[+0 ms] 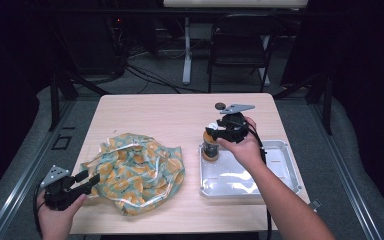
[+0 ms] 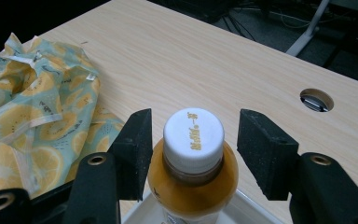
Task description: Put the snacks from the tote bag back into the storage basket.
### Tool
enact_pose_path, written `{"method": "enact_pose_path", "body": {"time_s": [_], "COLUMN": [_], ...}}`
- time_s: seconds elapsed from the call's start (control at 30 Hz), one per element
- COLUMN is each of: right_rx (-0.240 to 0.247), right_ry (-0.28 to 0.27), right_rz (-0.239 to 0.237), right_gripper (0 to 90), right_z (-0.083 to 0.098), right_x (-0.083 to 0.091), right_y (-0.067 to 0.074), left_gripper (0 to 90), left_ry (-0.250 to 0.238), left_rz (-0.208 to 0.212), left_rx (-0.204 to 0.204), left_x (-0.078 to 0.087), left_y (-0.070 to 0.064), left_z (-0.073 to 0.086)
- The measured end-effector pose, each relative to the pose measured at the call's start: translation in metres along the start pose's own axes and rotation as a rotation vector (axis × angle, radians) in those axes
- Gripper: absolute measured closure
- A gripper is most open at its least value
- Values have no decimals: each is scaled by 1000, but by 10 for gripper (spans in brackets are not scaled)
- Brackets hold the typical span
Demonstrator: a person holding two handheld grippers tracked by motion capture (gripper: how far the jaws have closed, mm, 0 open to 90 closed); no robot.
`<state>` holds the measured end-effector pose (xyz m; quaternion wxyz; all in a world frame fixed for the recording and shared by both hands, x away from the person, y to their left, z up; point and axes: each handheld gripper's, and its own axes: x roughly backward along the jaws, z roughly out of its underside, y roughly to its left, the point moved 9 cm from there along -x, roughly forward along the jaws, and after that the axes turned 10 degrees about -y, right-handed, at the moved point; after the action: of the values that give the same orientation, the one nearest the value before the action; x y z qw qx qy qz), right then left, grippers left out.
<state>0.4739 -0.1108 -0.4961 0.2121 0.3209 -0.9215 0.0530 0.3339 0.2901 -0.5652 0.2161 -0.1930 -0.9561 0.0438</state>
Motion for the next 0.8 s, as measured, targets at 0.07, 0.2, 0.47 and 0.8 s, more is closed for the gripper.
{"method": "enact_pose_path", "body": {"time_s": [0.07,0.2,0.47,0.8], "right_rx": [1,4,3,-21], "right_ry": [-7,-14,-9,-38], "right_rz": [2,2,5,6], "right_gripper": [450,447,444,445], "right_z": [-2,-5,-7,-9], "right_x": [3,9,19,43], "right_y": [0,1,1,12], "left_gripper": [485,485,485,485], "left_ry": [-1,-2,-2,-4], "left_rz": [0,0,-1,-4], "left_rx": [-3,-1,1,2], "left_x": [0,0,0,1], "left_y": [0,0,0,1], "left_z": [0,0,0,-1]}}
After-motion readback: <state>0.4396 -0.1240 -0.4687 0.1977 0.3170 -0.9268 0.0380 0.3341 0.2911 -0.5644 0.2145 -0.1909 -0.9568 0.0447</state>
